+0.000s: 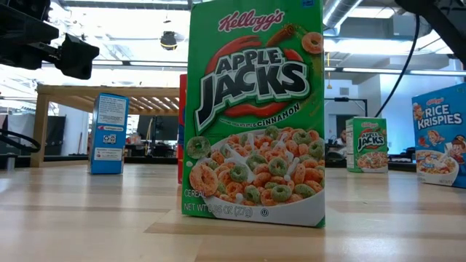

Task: Stack cereal on shelf
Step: Put the middle blue cereal box on the shelf

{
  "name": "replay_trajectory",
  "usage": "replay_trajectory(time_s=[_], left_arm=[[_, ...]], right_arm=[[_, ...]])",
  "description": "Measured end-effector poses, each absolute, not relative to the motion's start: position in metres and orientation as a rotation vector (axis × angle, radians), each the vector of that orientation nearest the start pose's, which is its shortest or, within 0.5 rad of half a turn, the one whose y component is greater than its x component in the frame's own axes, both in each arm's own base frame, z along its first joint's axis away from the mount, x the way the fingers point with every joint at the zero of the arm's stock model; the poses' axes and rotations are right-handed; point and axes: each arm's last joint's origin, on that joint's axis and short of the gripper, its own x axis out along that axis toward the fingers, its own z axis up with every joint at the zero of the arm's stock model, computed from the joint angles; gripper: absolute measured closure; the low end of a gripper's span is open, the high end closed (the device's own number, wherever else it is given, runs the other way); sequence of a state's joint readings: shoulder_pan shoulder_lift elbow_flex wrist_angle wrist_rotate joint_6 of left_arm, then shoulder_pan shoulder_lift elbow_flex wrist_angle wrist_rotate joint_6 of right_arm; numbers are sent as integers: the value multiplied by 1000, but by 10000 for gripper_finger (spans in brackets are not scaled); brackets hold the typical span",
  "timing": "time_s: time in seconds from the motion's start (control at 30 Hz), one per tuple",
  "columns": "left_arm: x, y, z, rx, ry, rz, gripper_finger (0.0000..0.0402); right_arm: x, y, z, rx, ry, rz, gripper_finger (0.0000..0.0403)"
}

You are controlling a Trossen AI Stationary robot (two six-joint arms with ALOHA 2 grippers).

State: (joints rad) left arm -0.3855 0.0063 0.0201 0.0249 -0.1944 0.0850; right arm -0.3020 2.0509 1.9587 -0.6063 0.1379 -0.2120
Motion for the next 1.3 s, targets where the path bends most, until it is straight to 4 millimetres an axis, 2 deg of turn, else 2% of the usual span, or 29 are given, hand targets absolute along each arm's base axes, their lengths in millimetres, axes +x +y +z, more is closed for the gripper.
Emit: replay_trajectory(time_s=[0.17, 0.8, 1.17, 1.3], left_arm=[[91, -31, 172, 77, -46, -189, 127], [91, -31, 172, 77, -46, -189, 127], [91, -31, 172, 73, -45, -190, 127], [91, -31, 172, 76, -45, -190, 127]], right_arm=[[443, -147, 314, -137, 723, -360, 97], [443, -143, 313, -107, 729, -355, 97], [452, -122, 316, -126, 692, -312, 97], [454, -122, 319, -134, 655, -340, 97]])
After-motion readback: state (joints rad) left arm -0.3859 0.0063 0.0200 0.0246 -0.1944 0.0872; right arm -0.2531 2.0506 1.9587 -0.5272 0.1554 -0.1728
